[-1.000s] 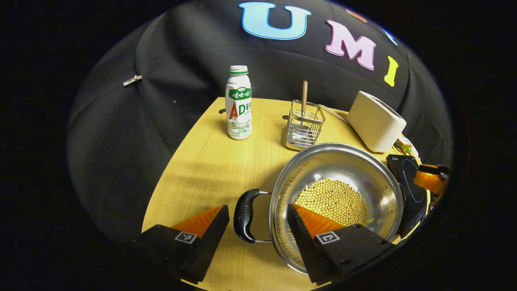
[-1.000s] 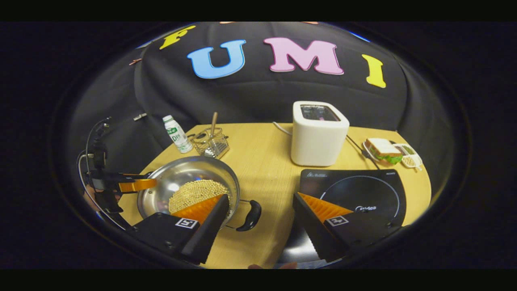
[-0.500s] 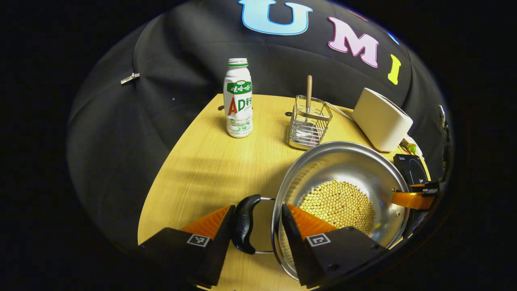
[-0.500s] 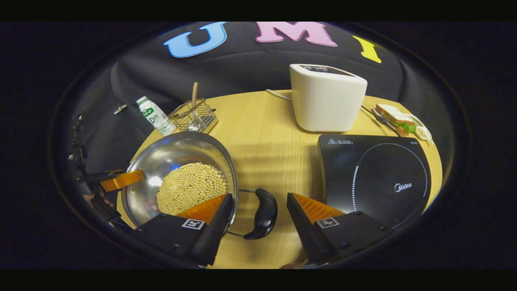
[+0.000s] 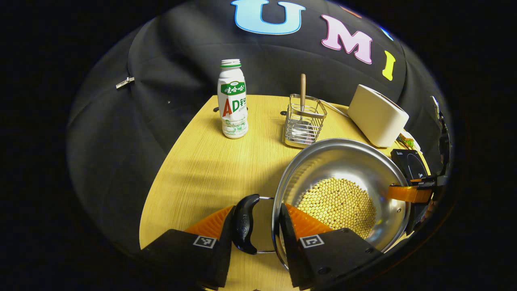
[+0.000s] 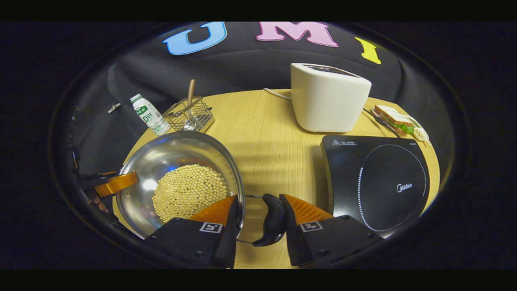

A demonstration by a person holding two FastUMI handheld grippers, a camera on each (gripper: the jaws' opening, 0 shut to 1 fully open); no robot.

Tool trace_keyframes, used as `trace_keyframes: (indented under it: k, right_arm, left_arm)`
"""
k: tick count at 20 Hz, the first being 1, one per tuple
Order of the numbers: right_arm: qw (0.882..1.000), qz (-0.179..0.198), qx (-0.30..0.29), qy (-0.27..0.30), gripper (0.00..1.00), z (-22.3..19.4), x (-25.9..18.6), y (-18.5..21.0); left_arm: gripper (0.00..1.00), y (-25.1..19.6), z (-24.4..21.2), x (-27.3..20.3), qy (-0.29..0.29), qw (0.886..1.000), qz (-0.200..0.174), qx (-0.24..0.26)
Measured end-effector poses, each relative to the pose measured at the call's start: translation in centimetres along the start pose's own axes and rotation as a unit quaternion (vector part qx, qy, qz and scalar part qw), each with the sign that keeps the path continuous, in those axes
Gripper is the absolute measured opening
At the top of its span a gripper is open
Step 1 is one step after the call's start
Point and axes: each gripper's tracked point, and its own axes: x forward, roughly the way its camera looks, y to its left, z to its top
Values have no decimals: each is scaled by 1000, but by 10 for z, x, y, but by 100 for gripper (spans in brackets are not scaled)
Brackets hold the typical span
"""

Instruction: First push the handle of the pot to place it horizontally, then grasp the pot with both hands and set it on the induction cooktop.

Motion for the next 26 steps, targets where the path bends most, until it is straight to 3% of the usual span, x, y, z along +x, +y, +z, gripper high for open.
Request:
trace_keyframes:
  k: [1,8,17,26]
  right_arm:
    - [1000,2,-2,0,54,2,-3,-1]
    - [1000,24,-15,0,54,22,-60,-25]
    - [1000,-2,-3,-12,53,37,-115,-141]
    - [999,-36,17,-22,53,39,-136,-255]
  left_arm:
    - [60,-2,-1,-3,0,1000,2,-7]
    - [58,-38,15,-65,-13,1000,15,-3]
    - [58,-163,33,-86,-4,1000,-22,20]
    - [58,-277,40,-65,-1,997,-68,43]
